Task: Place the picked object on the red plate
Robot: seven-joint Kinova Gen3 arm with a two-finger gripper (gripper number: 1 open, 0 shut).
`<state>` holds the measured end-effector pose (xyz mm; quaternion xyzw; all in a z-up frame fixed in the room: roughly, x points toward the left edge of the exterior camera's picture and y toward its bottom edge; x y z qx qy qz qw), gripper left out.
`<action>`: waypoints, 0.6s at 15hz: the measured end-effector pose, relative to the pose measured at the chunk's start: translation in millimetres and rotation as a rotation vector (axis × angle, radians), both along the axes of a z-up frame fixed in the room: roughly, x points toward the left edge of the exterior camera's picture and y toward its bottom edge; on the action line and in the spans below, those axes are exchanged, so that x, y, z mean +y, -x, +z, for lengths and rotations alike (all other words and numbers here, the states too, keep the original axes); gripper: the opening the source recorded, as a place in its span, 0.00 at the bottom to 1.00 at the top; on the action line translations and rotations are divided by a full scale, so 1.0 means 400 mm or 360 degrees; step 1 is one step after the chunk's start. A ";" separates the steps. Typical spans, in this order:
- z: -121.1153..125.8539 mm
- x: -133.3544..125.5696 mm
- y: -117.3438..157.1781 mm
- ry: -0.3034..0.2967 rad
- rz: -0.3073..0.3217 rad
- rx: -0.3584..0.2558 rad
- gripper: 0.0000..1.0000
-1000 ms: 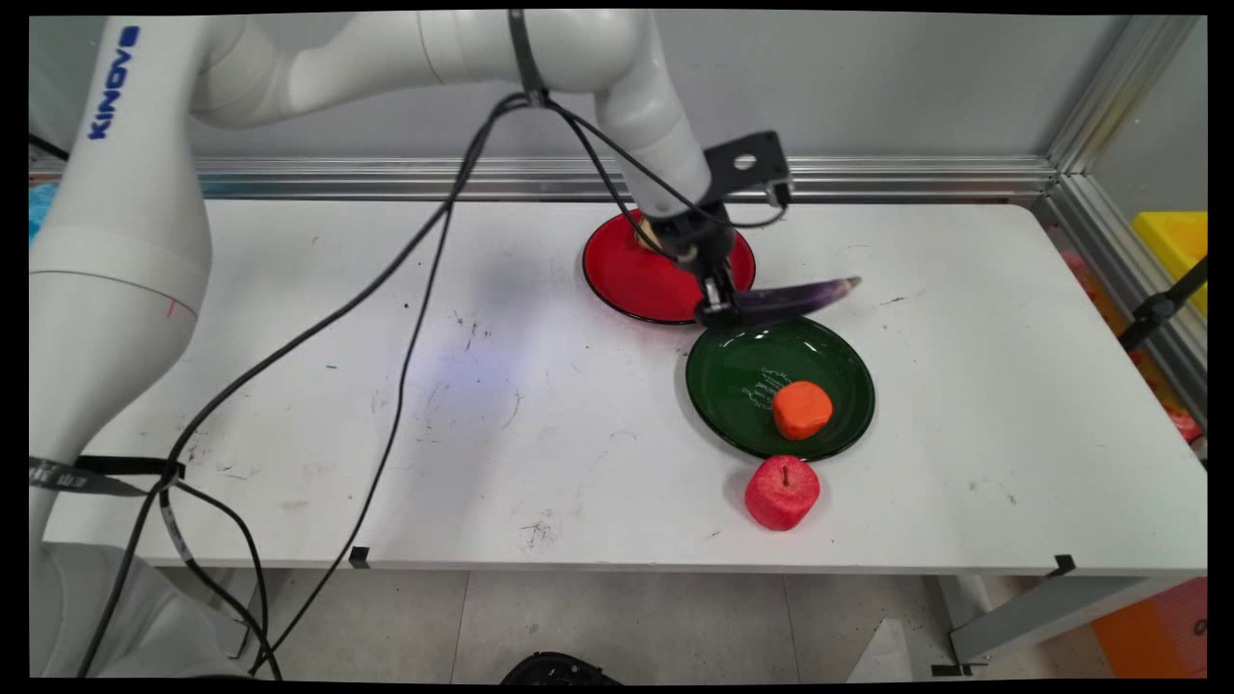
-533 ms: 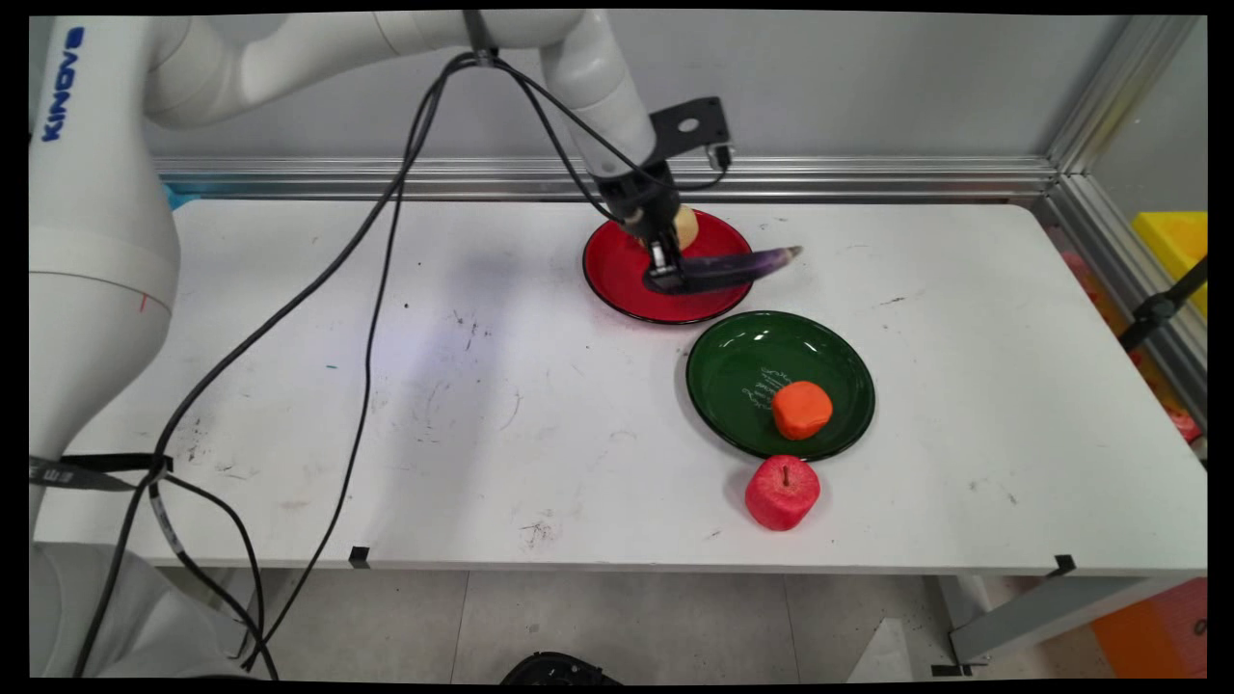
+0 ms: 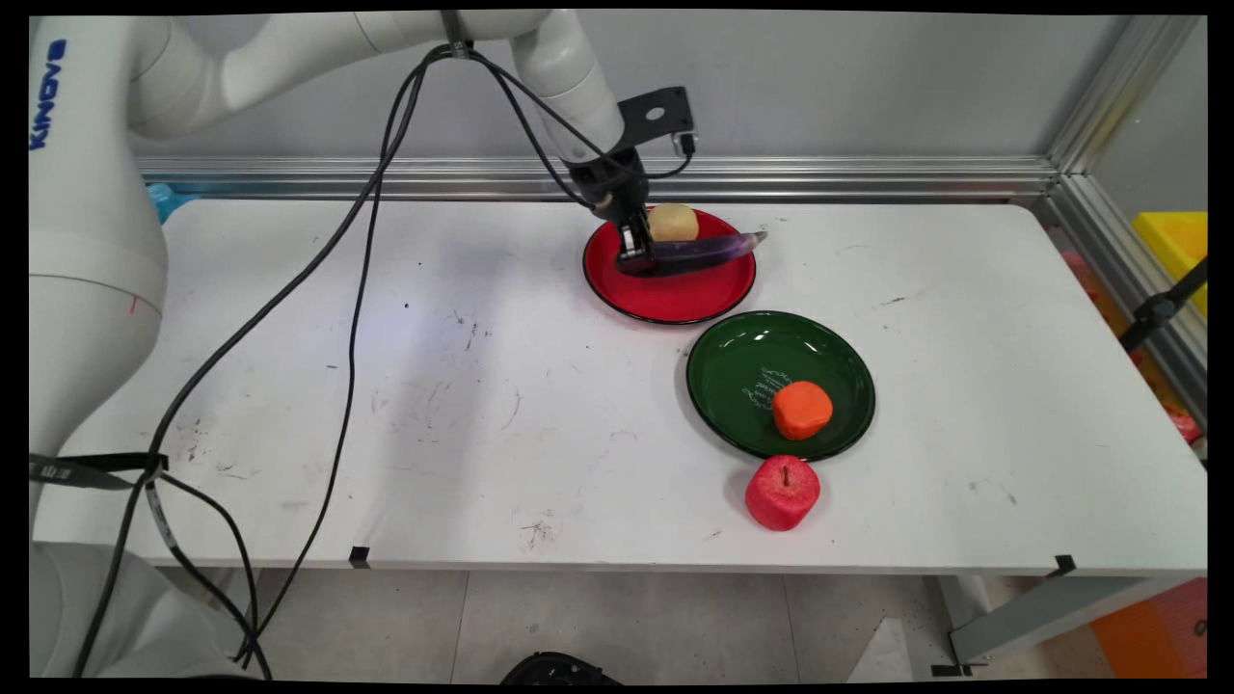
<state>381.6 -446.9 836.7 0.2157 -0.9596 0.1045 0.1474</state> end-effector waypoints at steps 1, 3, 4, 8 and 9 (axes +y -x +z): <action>-0.005 -0.006 -0.007 0.0001 0.0001 0.0001 0.00; -0.014 -0.015 -0.020 0.0000 0.0001 0.0003 0.00; -0.020 -0.020 -0.028 -0.0001 0.0001 0.0006 0.00; -0.046 -0.033 -0.048 -0.0017 -0.0010 0.0019 0.00; -0.051 -0.036 -0.051 -0.0020 -0.0013 0.0021 0.00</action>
